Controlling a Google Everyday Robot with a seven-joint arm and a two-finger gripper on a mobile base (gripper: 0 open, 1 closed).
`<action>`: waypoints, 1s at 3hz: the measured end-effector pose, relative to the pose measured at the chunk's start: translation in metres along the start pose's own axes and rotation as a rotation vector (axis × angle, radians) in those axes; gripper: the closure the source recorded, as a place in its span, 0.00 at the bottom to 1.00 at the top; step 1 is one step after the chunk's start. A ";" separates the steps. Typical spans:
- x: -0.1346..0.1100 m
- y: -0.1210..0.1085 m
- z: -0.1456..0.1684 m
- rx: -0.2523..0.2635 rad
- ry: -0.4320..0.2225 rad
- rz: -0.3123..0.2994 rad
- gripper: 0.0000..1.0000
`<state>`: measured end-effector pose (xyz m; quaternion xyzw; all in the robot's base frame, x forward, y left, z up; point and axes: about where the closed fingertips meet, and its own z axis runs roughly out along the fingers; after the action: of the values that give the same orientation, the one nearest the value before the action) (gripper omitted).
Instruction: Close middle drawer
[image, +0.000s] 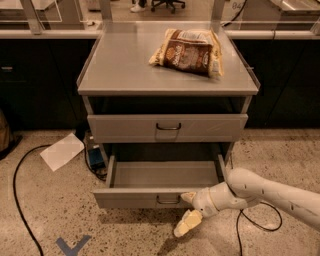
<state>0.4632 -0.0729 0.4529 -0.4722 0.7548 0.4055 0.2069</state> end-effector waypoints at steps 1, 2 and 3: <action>-0.005 -0.024 -0.004 0.008 -0.037 0.014 0.00; -0.022 -0.051 -0.030 0.080 -0.079 0.014 0.00; -0.022 -0.051 -0.030 0.080 -0.079 0.014 0.00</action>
Offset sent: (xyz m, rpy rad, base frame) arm 0.0972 -0.0523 0.0336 0.0288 -0.1114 -0.1847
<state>0.5207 -0.0964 0.4646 -0.4419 0.7649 0.3948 0.2525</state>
